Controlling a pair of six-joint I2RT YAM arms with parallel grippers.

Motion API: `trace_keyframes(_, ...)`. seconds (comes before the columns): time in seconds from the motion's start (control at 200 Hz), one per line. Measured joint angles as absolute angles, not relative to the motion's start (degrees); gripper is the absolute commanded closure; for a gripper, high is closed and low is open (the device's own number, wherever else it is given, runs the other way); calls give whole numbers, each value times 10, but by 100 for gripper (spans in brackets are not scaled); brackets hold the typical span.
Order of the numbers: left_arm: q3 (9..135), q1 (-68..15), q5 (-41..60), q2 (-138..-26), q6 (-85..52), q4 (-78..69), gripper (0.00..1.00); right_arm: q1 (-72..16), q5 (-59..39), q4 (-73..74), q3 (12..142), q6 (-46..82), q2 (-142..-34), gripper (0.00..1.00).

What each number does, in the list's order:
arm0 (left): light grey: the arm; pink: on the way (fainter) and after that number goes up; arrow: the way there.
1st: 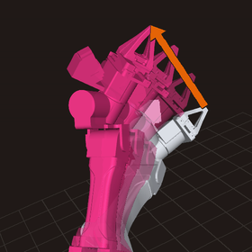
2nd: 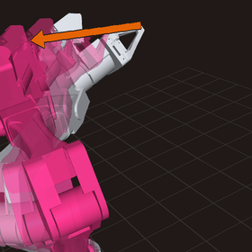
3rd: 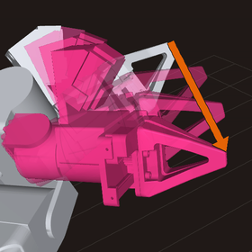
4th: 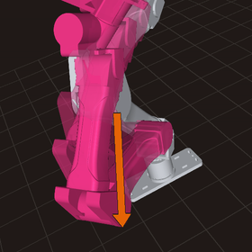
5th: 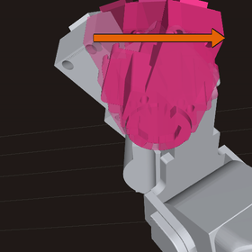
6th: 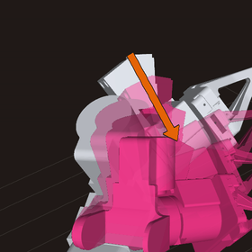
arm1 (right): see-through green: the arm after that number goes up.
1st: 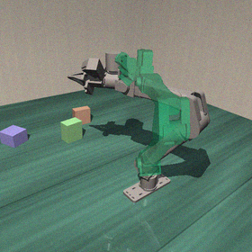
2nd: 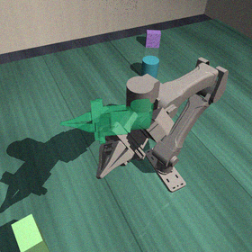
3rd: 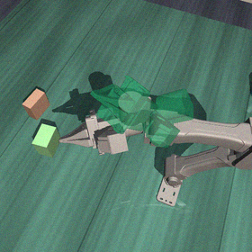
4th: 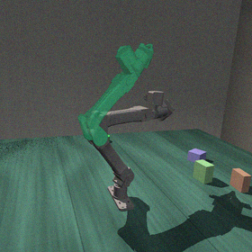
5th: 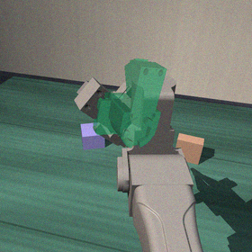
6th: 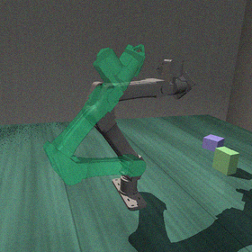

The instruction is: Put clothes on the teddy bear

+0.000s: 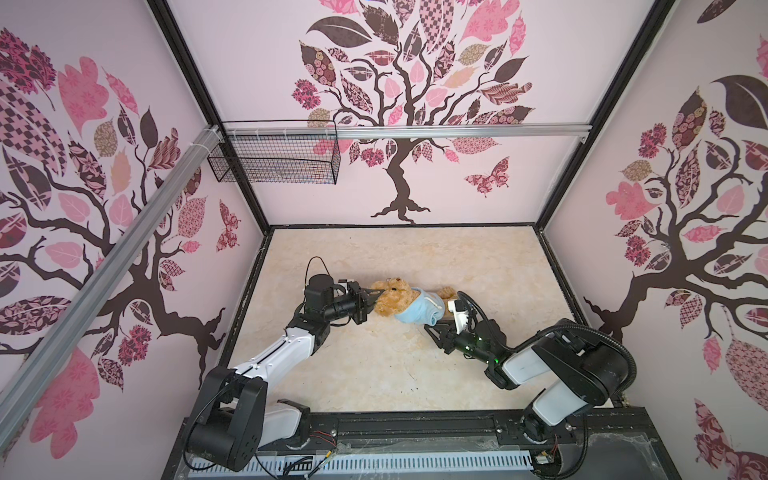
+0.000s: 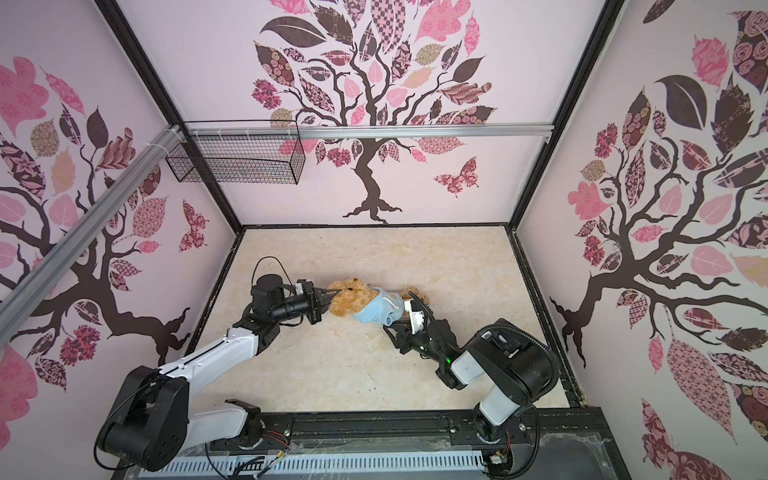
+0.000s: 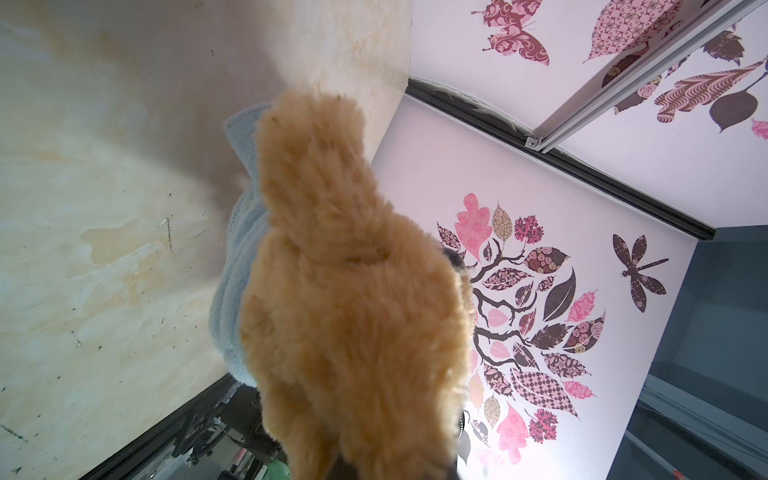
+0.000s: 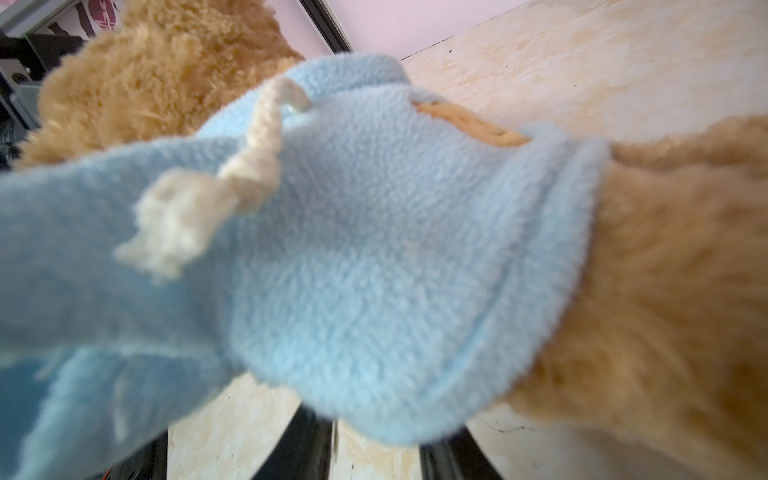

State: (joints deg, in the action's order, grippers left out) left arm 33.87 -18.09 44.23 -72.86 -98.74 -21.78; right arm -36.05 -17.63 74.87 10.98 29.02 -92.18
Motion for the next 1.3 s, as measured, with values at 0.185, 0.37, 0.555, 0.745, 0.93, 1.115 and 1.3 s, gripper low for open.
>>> trace_keyframes(0.185, 339, -190, 442, -729, -988, -224, 100, -361, -158, 751, 110, 296, -922, 74)
trace_keyframes(0.37, 339, -192, 439, -730, -985, -227, 100, -360, -156, 777, 110, 303, -932, 79)
trace_keyframes(0.555, 339, -192, 437, -739, -983, -233, 100, -360, -157, 798, 109, 309, -933, 78)
trace_keyframes(0.745, 339, -192, 436, -743, -978, -235, 100, -360, -160, 811, 105, 313, -933, 80)
trace_keyframes(0.93, 339, -192, 437, -750, -975, -235, 100, -360, -166, 831, 94, 317, -938, 81)
trace_keyframes(1.115, 339, -192, 438, -757, -974, -234, 100, -360, -178, 838, 86, 321, -944, 78)
trace_keyframes(1.3, 339, -194, 439, -759, -972, -234, 100, -360, -173, 840, 74, 321, -941, 78)
